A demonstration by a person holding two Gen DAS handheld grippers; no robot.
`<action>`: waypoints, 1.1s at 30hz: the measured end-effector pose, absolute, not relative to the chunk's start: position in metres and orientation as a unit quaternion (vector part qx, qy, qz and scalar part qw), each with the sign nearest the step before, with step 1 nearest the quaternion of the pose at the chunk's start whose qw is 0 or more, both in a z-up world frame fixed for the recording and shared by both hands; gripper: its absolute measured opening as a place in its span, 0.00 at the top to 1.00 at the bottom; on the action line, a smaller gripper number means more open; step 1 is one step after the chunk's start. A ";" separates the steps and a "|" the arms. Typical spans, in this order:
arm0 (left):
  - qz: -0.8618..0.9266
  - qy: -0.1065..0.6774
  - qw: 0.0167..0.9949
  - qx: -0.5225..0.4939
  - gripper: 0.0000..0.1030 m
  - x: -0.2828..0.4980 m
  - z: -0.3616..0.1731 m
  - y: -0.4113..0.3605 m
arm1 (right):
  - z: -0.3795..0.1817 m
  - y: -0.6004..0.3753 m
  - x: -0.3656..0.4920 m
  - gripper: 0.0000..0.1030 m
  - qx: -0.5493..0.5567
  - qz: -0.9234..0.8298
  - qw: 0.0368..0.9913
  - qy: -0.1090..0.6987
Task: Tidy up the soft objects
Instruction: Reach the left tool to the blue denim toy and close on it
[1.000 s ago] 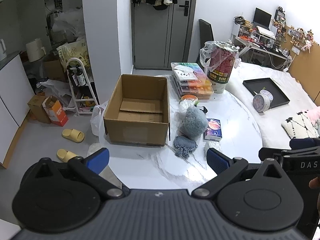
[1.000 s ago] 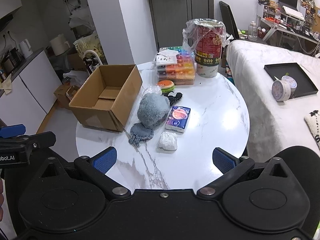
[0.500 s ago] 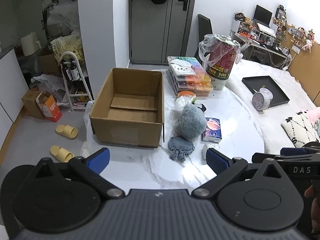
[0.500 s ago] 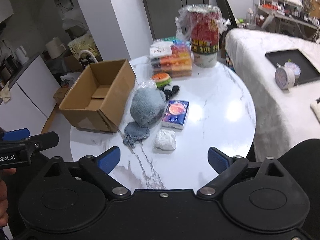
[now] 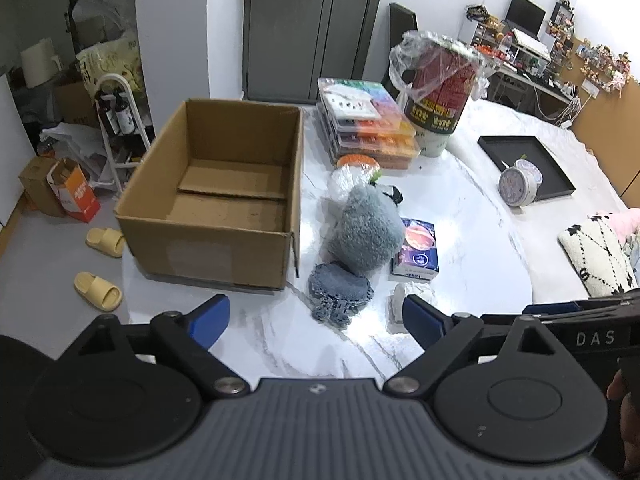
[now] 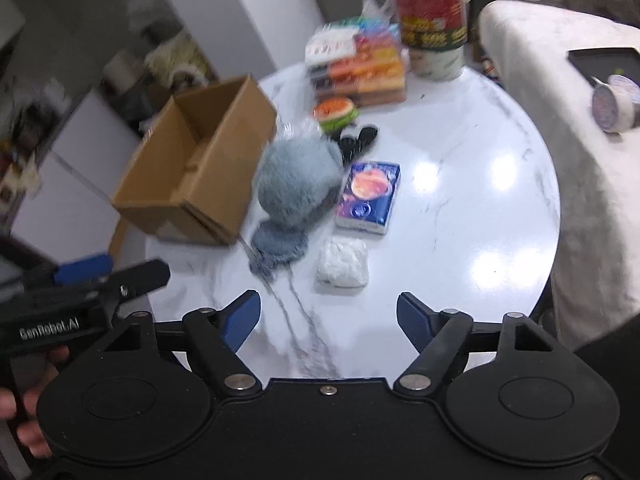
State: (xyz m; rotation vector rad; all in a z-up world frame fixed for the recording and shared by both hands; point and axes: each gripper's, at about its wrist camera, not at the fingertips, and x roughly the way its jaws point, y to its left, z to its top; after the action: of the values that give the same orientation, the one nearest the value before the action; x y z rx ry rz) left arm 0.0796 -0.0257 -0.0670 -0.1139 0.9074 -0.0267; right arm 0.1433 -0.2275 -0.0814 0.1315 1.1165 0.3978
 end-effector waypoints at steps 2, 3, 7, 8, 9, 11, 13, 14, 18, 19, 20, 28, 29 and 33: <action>-0.011 0.440 0.896 -0.055 0.11 0.084 -0.074 -0.028 | -0.085 -0.229 0.151 0.29 0.043 0.197 0.823 0.531; -0.009 0.442 0.895 -0.056 0.13 0.086 -0.076 -0.029 | -0.087 -0.229 0.155 0.30 0.038 0.198 0.822 0.533; -0.003 0.451 0.890 -0.061 0.18 0.097 -0.091 -0.033 | -0.093 -0.231 0.169 0.30 0.042 0.214 0.816 0.535; -0.002 0.454 0.889 -0.060 0.19 0.099 -0.095 -0.034 | -0.095 -0.231 0.173 0.30 0.044 0.217 0.814 0.536; 0.000 0.458 0.887 -0.059 0.21 0.102 -0.099 -0.035 | -0.097 -0.231 0.176 0.30 0.043 0.221 0.813 0.537; 0.005 0.463 0.885 -0.060 0.23 0.107 -0.106 -0.036 | -0.103 -0.228 0.183 0.29 0.040 0.228 0.809 0.541; 0.009 0.467 0.882 -0.063 0.26 0.112 -0.113 -0.035 | -0.109 -0.225 0.188 0.30 0.035 0.238 0.804 0.544; 0.011 0.470 0.880 -0.065 0.27 0.114 -0.117 -0.035 | -0.112 -0.224 0.190 0.31 0.032 0.245 0.801 0.545; 0.020 0.476 0.876 -0.078 0.30 0.122 -0.130 -0.034 | -0.125 -0.217 0.196 0.37 0.024 0.262 0.791 0.552; 0.021 0.475 0.876 -0.080 0.31 0.123 -0.133 -0.034 | -0.128 -0.216 0.197 0.38 0.025 0.267 0.789 0.553; 0.021 0.475 0.876 -0.082 0.31 0.124 -0.135 -0.034 | -0.132 -0.214 0.199 0.38 0.026 0.270 0.786 0.555; 0.026 0.475 0.874 -0.092 0.35 0.134 -0.150 -0.037 | -0.156 -0.214 0.203 0.46 0.046 0.279 0.775 0.565; 0.023 0.474 0.875 -0.097 0.35 0.135 -0.151 -0.037 | -0.157 -0.213 0.204 0.46 0.044 0.282 0.777 0.562; 0.027 0.471 0.877 -0.095 0.35 0.139 -0.158 -0.041 | -0.162 -0.209 0.206 0.46 0.037 0.283 0.779 0.558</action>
State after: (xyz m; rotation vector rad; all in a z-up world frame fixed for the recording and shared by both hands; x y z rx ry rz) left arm 0.1394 -0.0411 -0.1577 -0.1979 0.9818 0.0557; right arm 0.2062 -0.2094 -0.1618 0.0803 1.2062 0.6119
